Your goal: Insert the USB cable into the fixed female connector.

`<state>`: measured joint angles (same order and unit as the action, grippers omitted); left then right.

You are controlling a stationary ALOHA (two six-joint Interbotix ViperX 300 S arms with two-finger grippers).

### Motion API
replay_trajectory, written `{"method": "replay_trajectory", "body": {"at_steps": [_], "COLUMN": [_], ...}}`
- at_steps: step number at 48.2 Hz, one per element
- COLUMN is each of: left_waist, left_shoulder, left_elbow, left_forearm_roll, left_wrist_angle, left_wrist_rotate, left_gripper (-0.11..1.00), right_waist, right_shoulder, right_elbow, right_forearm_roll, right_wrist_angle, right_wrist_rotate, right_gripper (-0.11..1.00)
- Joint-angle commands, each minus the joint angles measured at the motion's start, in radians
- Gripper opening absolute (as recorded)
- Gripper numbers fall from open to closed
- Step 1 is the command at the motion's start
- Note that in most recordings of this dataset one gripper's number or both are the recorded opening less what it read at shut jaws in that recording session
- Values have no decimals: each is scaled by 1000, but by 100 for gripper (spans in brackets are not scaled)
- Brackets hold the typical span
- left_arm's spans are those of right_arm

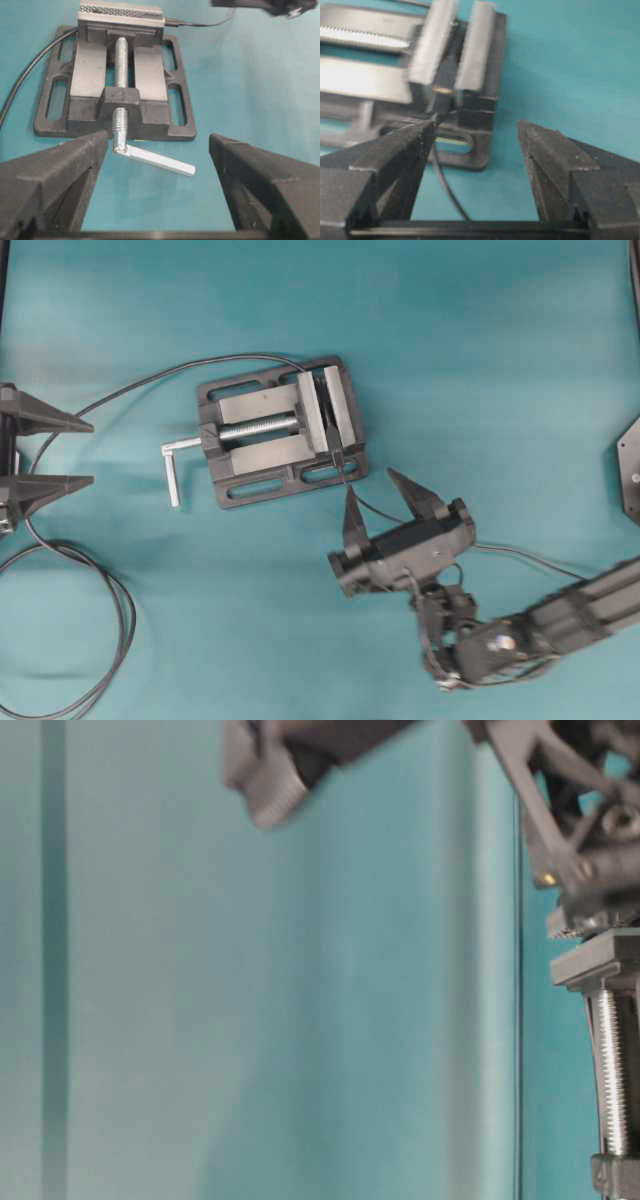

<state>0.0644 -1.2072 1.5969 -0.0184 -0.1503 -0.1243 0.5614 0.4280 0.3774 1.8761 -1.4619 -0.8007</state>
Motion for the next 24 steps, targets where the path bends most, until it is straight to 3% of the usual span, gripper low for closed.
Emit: {"method": "replay_trajectory", "body": {"at_steps": [1,6,24], "left_waist": [5,6,5], "left_shoulder": [15,15,15], "left_elbow": [-12,-12,-12], "left_forearm_roll": [3,3,3], "left_wrist_angle": [-6,-5,-6], "left_wrist_rotate": [2,0,-2], "left_gripper": [99,99,99], "right_waist": [11,11,11], "right_shoulder": [-97,-143,-302], "right_elbow": [57,121,396], "right_forearm_roll": [-34,-34,-58], "right_wrist_angle": [104,192,281], "right_wrist_rotate": [6,15,97], "right_gripper": [73,73,73]}}
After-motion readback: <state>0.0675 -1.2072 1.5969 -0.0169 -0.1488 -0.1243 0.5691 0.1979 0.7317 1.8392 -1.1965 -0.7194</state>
